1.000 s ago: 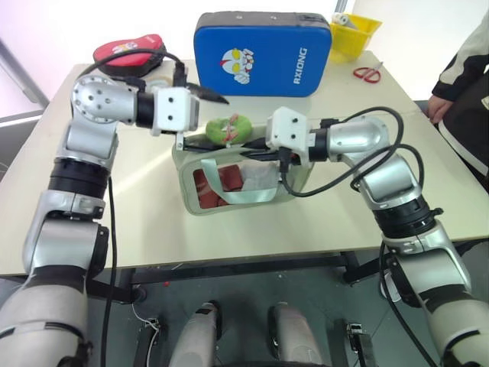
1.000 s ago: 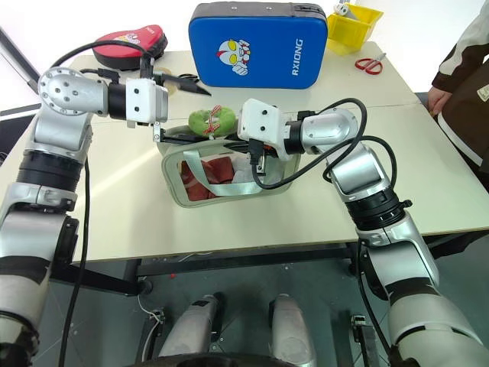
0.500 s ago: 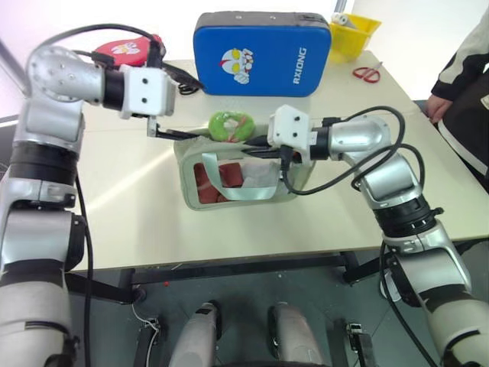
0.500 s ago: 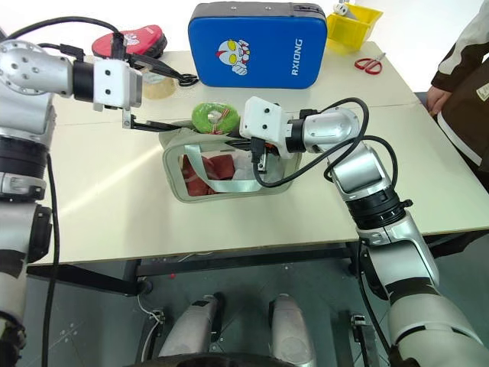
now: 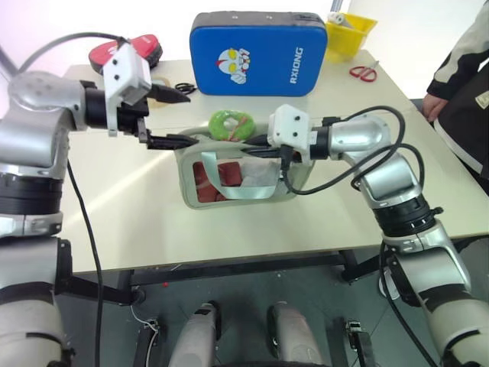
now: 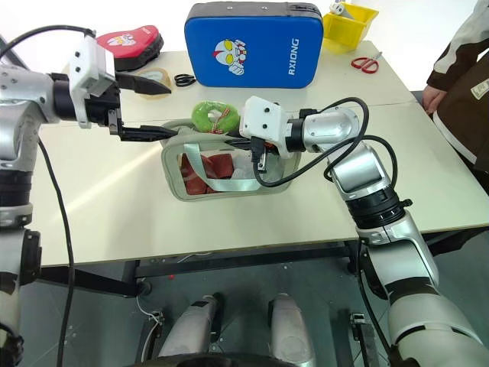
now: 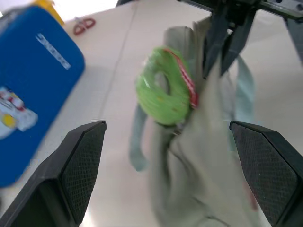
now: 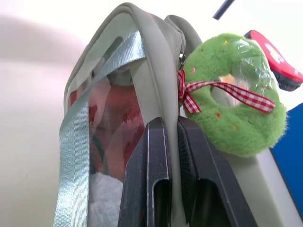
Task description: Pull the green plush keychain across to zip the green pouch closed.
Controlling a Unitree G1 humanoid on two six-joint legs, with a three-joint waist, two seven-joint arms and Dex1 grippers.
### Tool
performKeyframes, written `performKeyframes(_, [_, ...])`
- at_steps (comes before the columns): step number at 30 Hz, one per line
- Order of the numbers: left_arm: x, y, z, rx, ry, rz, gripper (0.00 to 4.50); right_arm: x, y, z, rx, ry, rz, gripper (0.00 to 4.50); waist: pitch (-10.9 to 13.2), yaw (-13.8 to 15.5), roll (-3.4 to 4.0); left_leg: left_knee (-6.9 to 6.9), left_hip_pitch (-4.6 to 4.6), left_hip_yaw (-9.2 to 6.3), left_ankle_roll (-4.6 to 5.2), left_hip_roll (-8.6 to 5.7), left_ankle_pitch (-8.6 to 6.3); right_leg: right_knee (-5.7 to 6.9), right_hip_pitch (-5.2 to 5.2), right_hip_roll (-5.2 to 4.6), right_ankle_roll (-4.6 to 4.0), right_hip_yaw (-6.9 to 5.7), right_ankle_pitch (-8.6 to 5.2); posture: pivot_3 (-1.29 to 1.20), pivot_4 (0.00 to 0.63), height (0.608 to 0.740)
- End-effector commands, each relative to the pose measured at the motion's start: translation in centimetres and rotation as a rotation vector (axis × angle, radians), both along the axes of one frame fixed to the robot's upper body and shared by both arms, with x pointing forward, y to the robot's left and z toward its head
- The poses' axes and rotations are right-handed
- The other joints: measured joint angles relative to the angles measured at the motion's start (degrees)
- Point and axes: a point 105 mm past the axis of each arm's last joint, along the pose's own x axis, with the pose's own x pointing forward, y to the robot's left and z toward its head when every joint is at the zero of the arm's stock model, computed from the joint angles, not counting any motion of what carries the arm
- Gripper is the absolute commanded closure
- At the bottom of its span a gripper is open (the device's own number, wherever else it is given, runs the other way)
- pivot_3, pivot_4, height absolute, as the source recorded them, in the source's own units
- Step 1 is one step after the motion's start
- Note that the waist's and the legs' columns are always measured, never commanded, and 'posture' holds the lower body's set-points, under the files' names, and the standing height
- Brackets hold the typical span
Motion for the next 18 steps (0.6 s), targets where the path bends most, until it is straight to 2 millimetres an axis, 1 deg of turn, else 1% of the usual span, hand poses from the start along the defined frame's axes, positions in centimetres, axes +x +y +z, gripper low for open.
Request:
performKeyframes(1, [-2.0, 0.5, 0.6, -0.023, 0.004, 0.027, 0.06, 0.0, -0.3, 1.4, 0.017, -0.051, -0.009, 4.50, 0.0, -0.2, 0.00, -0.02, 0.00, 0.00, 0.00, 0.00, 0.00, -0.01, 0.00, 0.00, 0.00, 0.00, 0.00, 0.00, 0.150, 0.740])
performKeyframes(3, [-2.4, 0.5, -0.8, -0.008, 0.037, 0.043, 0.06, 0.0, -0.3, 1.5, 0.019, -0.051, -0.007, 4.50, 0.0, 0.0, 0.00, -0.05, 0.03, -0.02, 0.00, 0.01, 0.00, 0.00, 0.01, 0.00, 0.00, -0.01, 0.00, 0.00, 0.150, 0.740])
performKeyframes(6, [-2.5, 0.6, -3.2, 0.029, 0.063, 0.074, 0.06, 0.0, -0.2, 1.4, 0.018, -0.047, -0.002, 4.50, 0.0, 0.2, 0.00, -0.03, 0.03, -0.01, 0.00, 0.01, 0.00, -0.01, 0.03, 0.00, -0.02, 0.00, 0.01, 0.00, 0.150, 0.740])
performKeyframes(7, [-2.5, 0.6, -3.7, 0.038, 0.068, 0.077, 0.06, 0.0, -0.2, 1.4, 0.017, -0.047, -0.001, 4.50, 0.0, 0.3, 0.00, -0.03, 0.03, -0.01, 0.00, 0.02, 0.00, -0.01, 0.03, 0.00, -0.03, 0.00, 0.01, 0.00, 0.150, 0.740])
performKeyframes(11, [-2.1, 0.3, -5.0, 0.023, 0.070, 0.091, 0.06, 0.1, 0.0, 1.5, 0.017, -0.046, 0.003, 4.50, 0.0, 0.9, 0.00, -0.02, 0.02, -0.01, 0.00, 0.01, 0.00, -0.03, 0.03, 0.00, -0.03, 0.00, 0.01, 0.00, 0.150, 0.740])
performKeyframes(13, [-1.7, -0.1, -5.0, -0.004, 0.058, 0.094, 0.06, 0.0, 0.1, 1.5, 0.017, -0.046, 0.006, 4.50, 0.0, 0.9, 0.00, -0.02, 0.03, 0.00, 0.00, 0.00, 0.00, -0.06, 0.05, -0.01, -0.03, 0.00, 0.01, 0.00, 0.150, 0.740])
performKeyframes(14, [-1.4, -0.3, -5.0, -0.017, 0.046, 0.100, 0.28, 0.0, 0.1, 1.5, 0.017, -0.046, 0.008, 4.50, 0.0, 0.9, 0.00, -0.02, 0.03, 0.00, 0.00, 0.00, 0.00, -0.06, 0.05, -0.01, -0.03, 0.00, 0.01, 0.00, 0.150, 0.740])
performKeyframes(16, [-1.1, -0.5, -4.8, -0.026, 0.024, 0.096, 0.86, 0.0, 0.1, 1.6, 0.016, -0.046, 0.009, 4.50, 0.0, 0.8, 0.00, -0.02, 0.03, 0.00, 0.00, 0.00, 0.00, -0.06, 0.04, -0.01, -0.04, 0.00, 0.01, 0.00, 0.150, 0.740])
performKeyframes(17, [-1.0, -0.6, -4.7, -0.031, 0.019, 0.095, 1.30, 0.0, 0.1, 1.6, 0.016, -0.046, 0.010, 4.50, 0.0, 0.8, 0.00, -0.02, 0.03, 0.00, 0.00, 0.00, 0.00, -0.05, 0.04, -0.01, -0.04, 0.00, 0.01, 0.00, 0.150, 0.740])
performKeyframes(18, [-0.9, -0.7, -4.7, -0.032, 0.021, 0.091, 1.87, 0.0, 0.1, 1.6, 0.016, -0.046, 0.010, 4.50, 0.0, 0.8, 0.00, -0.02, 0.03, 0.00, 0.00, 0.00, 0.00, -0.05, 0.04, -0.01, -0.04, 0.00, 0.01, 0.00, 0.150, 0.740])
